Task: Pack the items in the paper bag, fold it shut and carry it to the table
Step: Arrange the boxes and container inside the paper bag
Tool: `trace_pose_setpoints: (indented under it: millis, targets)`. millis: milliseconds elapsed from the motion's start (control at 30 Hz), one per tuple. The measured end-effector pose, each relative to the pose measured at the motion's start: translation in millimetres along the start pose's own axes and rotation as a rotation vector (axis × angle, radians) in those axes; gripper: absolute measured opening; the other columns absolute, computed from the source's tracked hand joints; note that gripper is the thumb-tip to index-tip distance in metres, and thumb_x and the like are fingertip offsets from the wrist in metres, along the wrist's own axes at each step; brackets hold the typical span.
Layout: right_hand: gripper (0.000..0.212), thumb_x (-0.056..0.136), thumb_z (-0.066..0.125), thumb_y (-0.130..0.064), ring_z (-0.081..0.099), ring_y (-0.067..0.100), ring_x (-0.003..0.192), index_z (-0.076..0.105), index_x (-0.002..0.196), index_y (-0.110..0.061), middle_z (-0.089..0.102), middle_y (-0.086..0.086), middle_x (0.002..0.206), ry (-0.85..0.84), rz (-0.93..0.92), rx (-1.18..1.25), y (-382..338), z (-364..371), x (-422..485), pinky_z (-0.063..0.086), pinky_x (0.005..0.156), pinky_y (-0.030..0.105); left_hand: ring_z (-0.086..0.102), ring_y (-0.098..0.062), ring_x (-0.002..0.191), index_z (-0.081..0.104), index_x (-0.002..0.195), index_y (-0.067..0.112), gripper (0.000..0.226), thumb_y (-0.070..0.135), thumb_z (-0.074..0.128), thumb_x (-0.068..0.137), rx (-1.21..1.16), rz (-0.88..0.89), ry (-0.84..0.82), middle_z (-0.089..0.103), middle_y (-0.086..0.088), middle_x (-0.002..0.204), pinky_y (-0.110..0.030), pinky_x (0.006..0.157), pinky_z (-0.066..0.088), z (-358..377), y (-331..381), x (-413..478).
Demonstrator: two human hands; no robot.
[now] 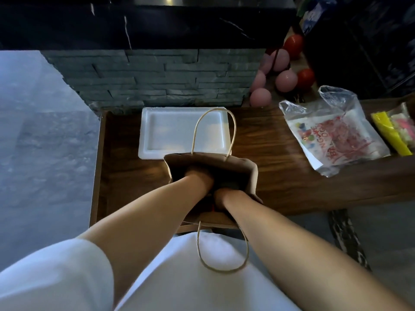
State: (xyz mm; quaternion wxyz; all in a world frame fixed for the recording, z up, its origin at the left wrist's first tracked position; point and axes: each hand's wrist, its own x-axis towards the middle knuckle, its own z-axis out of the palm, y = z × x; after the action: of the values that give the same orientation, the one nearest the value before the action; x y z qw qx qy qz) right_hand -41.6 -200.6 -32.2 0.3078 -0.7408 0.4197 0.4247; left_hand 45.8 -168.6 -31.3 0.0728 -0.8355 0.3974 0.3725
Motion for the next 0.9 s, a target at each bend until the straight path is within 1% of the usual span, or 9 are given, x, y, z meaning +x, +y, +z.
trace_pose_setpoints:
  millis: [133, 200, 300, 367, 400, 500, 567, 700, 900]
  targets:
    - [0.045, 0.091, 0.058, -0.025, 0.055, 0.033, 0.116, 0.053, 0.132, -0.009, 0.057, 0.017, 0.129, -0.063, -0.011, 0.192, 5.5, 3.9, 0.4, 0.043, 0.092, 0.039, 0.054, -0.033, 0.126, 0.057, 0.131, 0.006, 0.039, 0.026, 0.04, 0.101, -0.099, 0.071, -0.009, 0.058, -0.017, 0.137, -0.041, 0.102, 0.043, 2.6, -4.5, -4.2]
    - [0.037, 0.093, 0.056, -0.019, 0.061, 0.032, 0.098, 0.057, 0.127, -0.006, 0.064, 0.017, 0.109, -0.116, 0.007, 0.471, 8.8, 6.2, 2.7, 0.046, 0.084, 0.038, 0.05, -0.029, 0.129, 0.052, 0.137, 0.015, 0.04, 0.031, 0.038, 0.103, -0.096, 0.111, -0.057, 0.055, -0.013, 0.141, -0.038, 0.108, 0.037, 1.4, -11.6, -5.3]
    - [0.028, 0.095, 0.052, -0.021, 0.055, 0.022, 0.069, 0.06, 0.119, -0.009, 0.058, 0.01, 0.078, -0.094, 0.095, 0.909, 12.7, 4.9, 1.9, 0.049, 0.065, 0.032, 0.056, -0.023, 0.115, 0.055, 0.132, 0.027, 0.037, 0.041, 0.043, 0.1, -0.145, 0.132, -0.088, 0.062, -0.007, 0.131, -0.036, 0.104, 0.041, 1.1, -21.8, 0.8]
    - [0.026, 0.094, 0.055, -0.026, 0.056, 0.02, 0.071, 0.059, 0.118, -0.014, 0.058, 0.007, 0.079, -0.048, 0.078, 0.969, 15.5, 3.2, 2.9, 0.046, 0.057, 0.029, 0.057, -0.022, 0.113, 0.057, 0.129, 0.029, 0.037, 0.045, 0.046, 0.097, -0.185, 0.151, -0.09, 0.063, -0.004, 0.128, -0.04, 0.106, 0.042, 0.3, -26.6, 4.7]
    - [0.029, 0.093, 0.057, -0.027, 0.058, 0.023, 0.079, 0.058, 0.119, -0.016, 0.06, 0.008, 0.086, -0.033, 0.055, 0.983, 16.4, 3.1, 4.4, 0.048, 0.064, 0.031, 0.056, -0.023, 0.115, 0.057, 0.129, 0.029, 0.038, 0.046, 0.046, 0.097, -0.19, 0.16, -0.095, 0.062, -0.004, 0.129, -0.042, 0.108, 0.042, 0.0, -28.1, 5.7]
    - [0.04, 0.096, 0.051, -0.025, 0.051, 0.033, 0.118, 0.049, 0.134, -0.012, 0.055, 0.017, 0.129, 0.014, -0.019, 0.751, 15.3, 1.8, 1.7, 0.043, 0.095, 0.038, 0.053, -0.025, 0.122, 0.055, 0.133, 0.027, 0.042, 0.047, 0.044, 0.098, -0.195, 0.184, -0.109, 0.059, -0.006, 0.135, -0.044, 0.111, 0.038, -1.5, -27.7, 4.7]
    - [0.043, 0.101, 0.039, -0.021, 0.045, 0.033, 0.128, 0.041, 0.142, -0.008, 0.046, 0.017, 0.143, 0.04, -0.019, 0.486, 11.9, 4.8, 0.4, 0.036, 0.103, 0.037, 0.054, -0.025, 0.121, 0.056, 0.132, 0.025, 0.042, 0.047, 0.041, 0.099, -0.201, 0.207, -0.123, 0.06, -0.007, 0.135, -0.043, 0.111, 0.039, 0.0, -25.8, 4.5]
    - [0.043, 0.097, 0.049, -0.018, 0.047, 0.033, 0.125, 0.046, 0.139, -0.009, 0.048, 0.017, 0.141, 0.029, -0.009, 0.178, 9.4, 7.9, -4.8, 0.036, 0.103, 0.035, 0.055, -0.02, 0.105, 0.059, 0.127, 0.025, 0.038, 0.045, 0.042, 0.1, -0.144, 0.288, -0.101, 0.062, -0.005, 0.128, -0.032, 0.099, 0.042, 2.2, -24.8, 3.5]
    - [0.048, 0.093, 0.053, -0.011, 0.048, 0.032, 0.124, 0.042, 0.139, -0.006, 0.047, 0.019, 0.14, 0.116, -0.064, -0.016, 8.6, -2.9, -11.6, 0.039, 0.101, 0.034, 0.054, -0.025, 0.119, 0.049, 0.132, 0.023, 0.033, 0.031, 0.049, 0.099, 0.195, 0.391, -0.122, 0.057, -0.005, 0.133, -0.036, 0.107, 0.04, -14.7, -29.3, -4.8]
